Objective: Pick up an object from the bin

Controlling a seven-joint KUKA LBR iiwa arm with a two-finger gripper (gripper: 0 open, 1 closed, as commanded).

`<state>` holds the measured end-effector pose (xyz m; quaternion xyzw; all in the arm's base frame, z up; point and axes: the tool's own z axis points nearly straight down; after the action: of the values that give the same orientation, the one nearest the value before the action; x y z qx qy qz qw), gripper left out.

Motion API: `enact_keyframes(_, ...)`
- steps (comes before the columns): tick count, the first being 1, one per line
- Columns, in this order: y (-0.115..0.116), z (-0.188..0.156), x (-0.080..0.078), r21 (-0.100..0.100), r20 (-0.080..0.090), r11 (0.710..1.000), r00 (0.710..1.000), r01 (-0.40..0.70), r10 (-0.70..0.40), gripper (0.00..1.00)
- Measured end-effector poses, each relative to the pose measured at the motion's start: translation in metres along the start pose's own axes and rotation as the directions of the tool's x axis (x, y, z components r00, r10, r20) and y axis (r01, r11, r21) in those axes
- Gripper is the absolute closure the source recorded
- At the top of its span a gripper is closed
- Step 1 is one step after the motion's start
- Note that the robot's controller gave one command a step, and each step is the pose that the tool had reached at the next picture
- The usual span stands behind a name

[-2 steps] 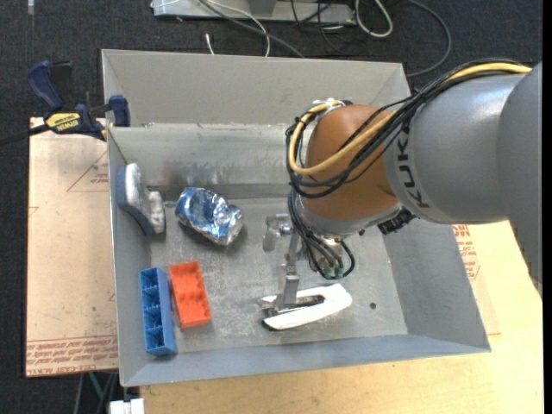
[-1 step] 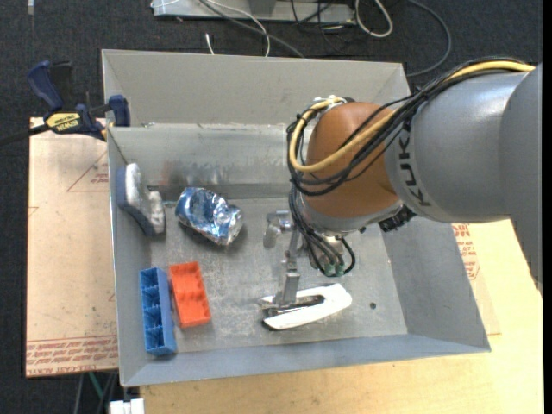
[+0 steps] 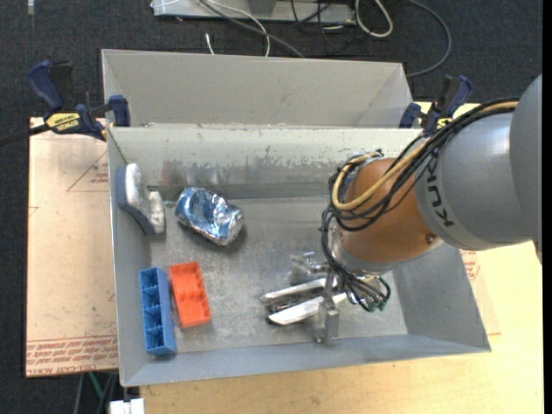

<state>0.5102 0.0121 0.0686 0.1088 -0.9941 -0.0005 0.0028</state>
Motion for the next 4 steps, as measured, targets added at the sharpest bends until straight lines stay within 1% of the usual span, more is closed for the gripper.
enact_keyframes(1,-0.005,-0.071,0.004,-0.001,0.009,0.999,0.999,-0.034,0.034,0.0)
enact_keyframes(2,-0.003,-0.031,0.014,-0.004,-0.004,0.999,0.999,0.035,-0.035,0.0)
enact_keyframes(3,-0.008,-0.003,0.01,-0.003,0.018,0.998,0.998,-0.062,0.062,0.0)
enact_keyframes(4,-0.01,-0.003,0.013,-0.005,0.01,0.999,0.999,-0.048,0.048,1.0)
